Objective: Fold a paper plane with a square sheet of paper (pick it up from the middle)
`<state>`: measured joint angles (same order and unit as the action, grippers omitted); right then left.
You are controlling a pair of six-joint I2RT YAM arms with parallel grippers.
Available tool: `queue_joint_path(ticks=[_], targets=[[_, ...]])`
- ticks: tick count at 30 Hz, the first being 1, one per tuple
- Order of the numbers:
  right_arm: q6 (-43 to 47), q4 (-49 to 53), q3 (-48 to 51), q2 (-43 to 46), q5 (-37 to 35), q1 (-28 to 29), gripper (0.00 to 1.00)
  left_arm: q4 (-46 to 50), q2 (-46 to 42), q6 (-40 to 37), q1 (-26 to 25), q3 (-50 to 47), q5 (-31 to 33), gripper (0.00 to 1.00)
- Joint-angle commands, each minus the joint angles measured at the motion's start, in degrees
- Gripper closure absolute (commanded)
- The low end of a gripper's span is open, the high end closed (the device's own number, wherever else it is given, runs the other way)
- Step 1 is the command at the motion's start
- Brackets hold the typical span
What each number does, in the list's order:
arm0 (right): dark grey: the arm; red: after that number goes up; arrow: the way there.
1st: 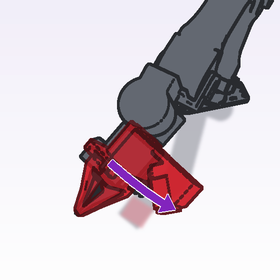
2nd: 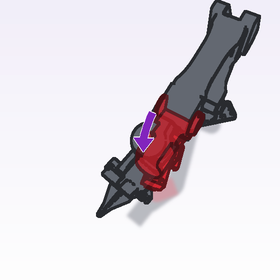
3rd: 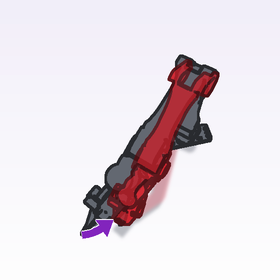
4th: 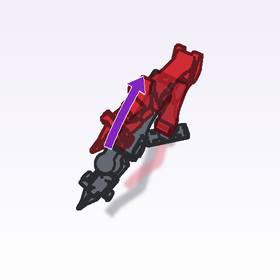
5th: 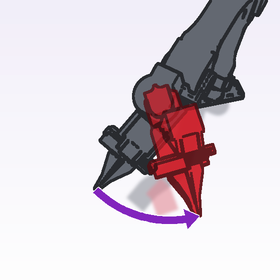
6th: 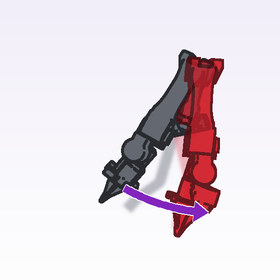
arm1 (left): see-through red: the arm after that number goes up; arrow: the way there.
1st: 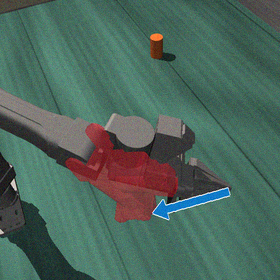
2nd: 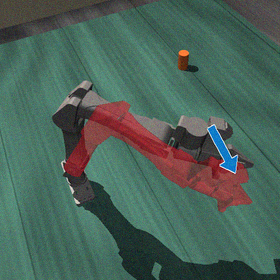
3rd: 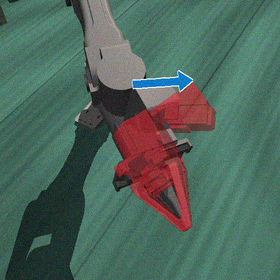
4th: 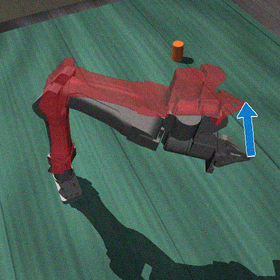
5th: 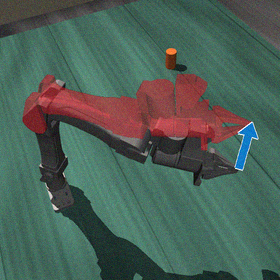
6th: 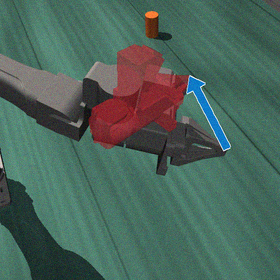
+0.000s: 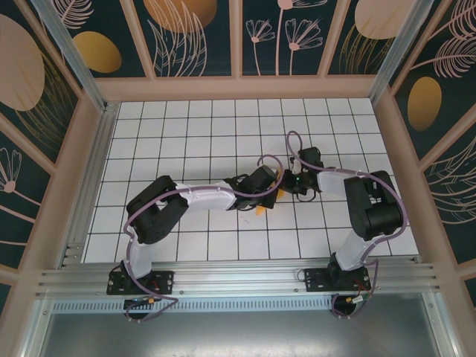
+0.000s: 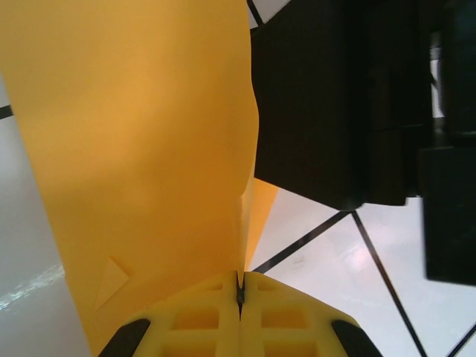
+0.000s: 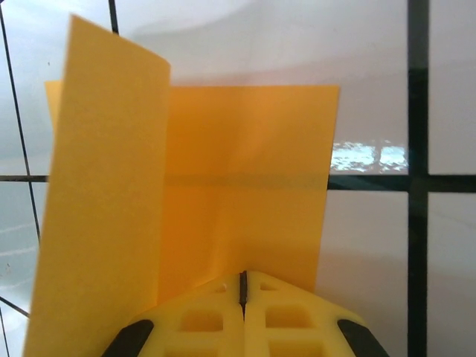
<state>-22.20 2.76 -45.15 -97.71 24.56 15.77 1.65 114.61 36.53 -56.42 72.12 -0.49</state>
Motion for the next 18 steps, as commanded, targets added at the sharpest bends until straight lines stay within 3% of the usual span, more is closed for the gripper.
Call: queue_joint_path(ticks=[1, 9, 18], targets=[[2.8, 0.5, -1.1, -3.3, 0.0, -0.3, 0.93, -4.9, 0.2, 3.0, 1.7, -1.0, -3.3, 1.00], [4.2, 0.9, -2.0, -3.7, 0.0, -0.5, 0.92, -12.2, 0.2, 4.6, 4.9, -3.9, -10.9, 1.00], [5.2, 2.0, -4.4, -4.8, -0.4, -0.4, 0.92, -15.6, -0.4, 4.7, 7.1, -6.4, -14.4, 1.00]])
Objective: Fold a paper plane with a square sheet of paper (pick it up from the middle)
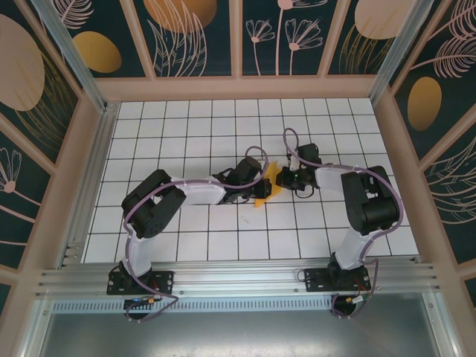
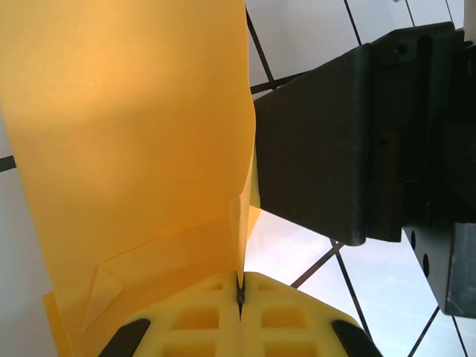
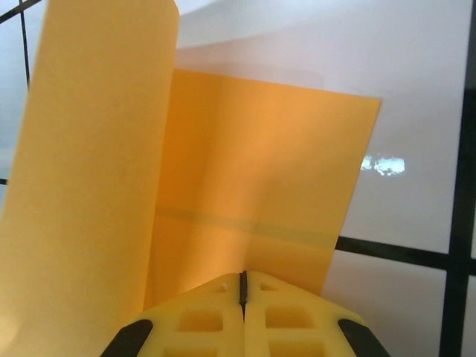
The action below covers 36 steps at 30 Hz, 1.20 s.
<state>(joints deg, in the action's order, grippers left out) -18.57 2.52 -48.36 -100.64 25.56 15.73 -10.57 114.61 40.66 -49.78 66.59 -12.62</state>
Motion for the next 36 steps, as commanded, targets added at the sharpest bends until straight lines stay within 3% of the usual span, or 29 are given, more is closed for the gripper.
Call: queue_joint_path(ticks=[1, 14, 22, 28, 36], targets=[[1.8, 2.3, -1.6, -2.2, -1.3, -0.4, 0.92, -3.4, -0.5, 0.5, 0.5, -0.9, -2.9, 1.00], [7.7, 4.2, -6.5, -6.3, 1.6, -0.3, 0.92, -0.5, -2.4, -1.4, 3.3, -0.9, -1.8, 0.98], [9.1, 4.6, -7.3, -6.4, 2.3, -0.4, 0.90, -7.7, -1.0, 2.9, 4.1, -3.5, -5.2, 0.97], [6.2, 4.4, -7.5, 1.0, 0.8, -0.3, 0.80, -12.4, -2.0, 8.2, 4.3, -6.0, -6.0, 0.98], [-1.1, -1.5, 5.8, 15.1, -2.6, 2.3, 0.69, -16.8, -1.9, 13.8, 4.5, -7.5, -5.0, 0.98]])
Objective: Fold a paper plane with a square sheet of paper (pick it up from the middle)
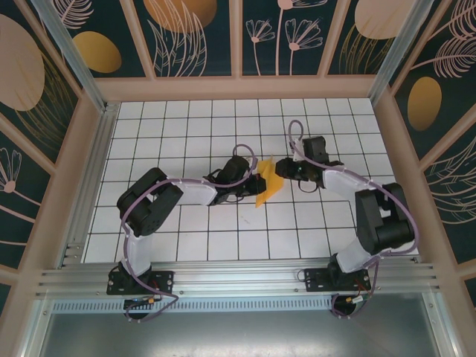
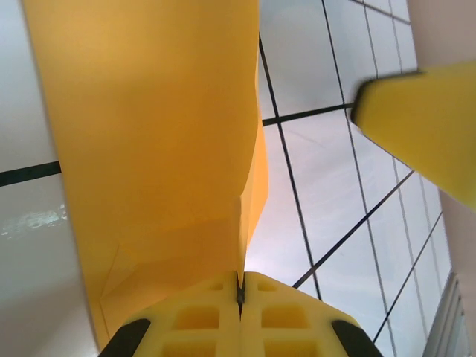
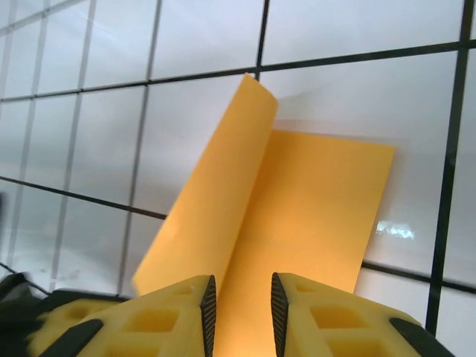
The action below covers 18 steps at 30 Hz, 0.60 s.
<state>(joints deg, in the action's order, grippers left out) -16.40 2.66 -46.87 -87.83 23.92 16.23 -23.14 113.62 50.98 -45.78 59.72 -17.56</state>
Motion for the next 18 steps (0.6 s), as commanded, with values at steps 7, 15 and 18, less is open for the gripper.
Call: queue_joint_path(ticks=[7, 15, 18], targets=[[-12.5, -10.3, 15.0, 8.8, -5.4, 10.0, 0.69, -7.3, 0.4, 6.8, 0.5, -0.9, -1.6, 0.99], [-12.7, -11.0, 18.7, 14.6, -6.3, 10.7, 0.61, -6.6, 1.4, 6.6, 0.5, -0.5, -1.2, 0.99], [-13.1, -11.5, 19.3, 13.5, -6.0, 11.0, 0.61, -6.6, 1.9, 6.7, 0.5, -0.1, -1.4, 0.99]])
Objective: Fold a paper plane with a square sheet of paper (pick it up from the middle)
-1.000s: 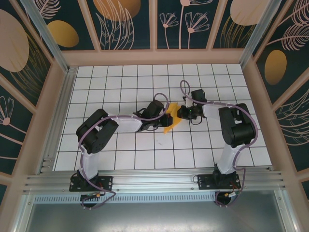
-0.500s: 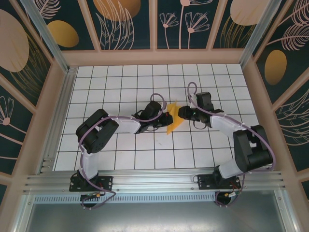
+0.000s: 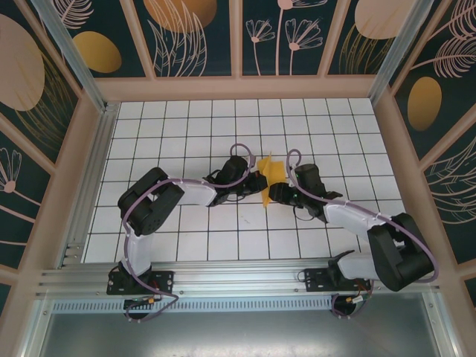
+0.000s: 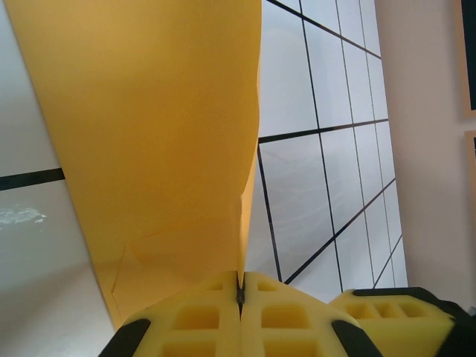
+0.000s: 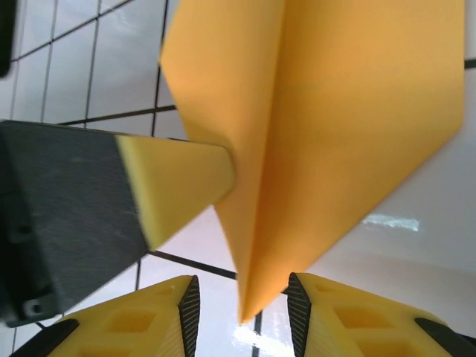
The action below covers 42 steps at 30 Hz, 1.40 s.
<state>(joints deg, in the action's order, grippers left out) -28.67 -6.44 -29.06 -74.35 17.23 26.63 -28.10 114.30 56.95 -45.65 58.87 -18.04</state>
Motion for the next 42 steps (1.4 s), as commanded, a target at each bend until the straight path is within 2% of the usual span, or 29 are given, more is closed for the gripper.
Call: queue_joint_path(ticks=[1, 10, 17, 24, 30, 39, 42], targets=[[-0.5, -2.8, 1.7, -0.6, 0.9, 0.7, 0.62, -1.3, 1.3, 0.5, 0.3, 1.0, -1.0, 0.98], [-0.4, -5.3, 3.0, -3.1, 0.3, 1.9, 0.65, 0.2, 1.5, 0.0, 0.3, 2.1, -1.1, 0.98], [0.7, -7.4, 1.4, -8.4, -0.2, 2.4, 0.67, 1.1, 1.6, -0.8, 0.3, 2.7, -0.9, 0.98], [2.7, -6.8, -0.3, -9.6, -1.5, 2.5, 0.75, 1.6, 2.6, -1.0, 0.3, 3.4, -1.6, 0.98], [4.4, -4.6, -0.9, -8.8, -2.7, 2.6, 0.72, 2.4, 3.6, -1.2, 0.3, 4.5, -1.8, 0.98], [5.4, -5.2, -1.9, -11.2, -3.4, 2.5, 0.87, 2.7, 3.9, -1.5, 0.4, 5.0, -2.4, 0.97], [5.5, -5.8, -1.7, -11.5, -3.2, 2.6, 0.89, 2.9, 3.8, -1.5, 0.3, 5.1, -2.4, 0.97]])
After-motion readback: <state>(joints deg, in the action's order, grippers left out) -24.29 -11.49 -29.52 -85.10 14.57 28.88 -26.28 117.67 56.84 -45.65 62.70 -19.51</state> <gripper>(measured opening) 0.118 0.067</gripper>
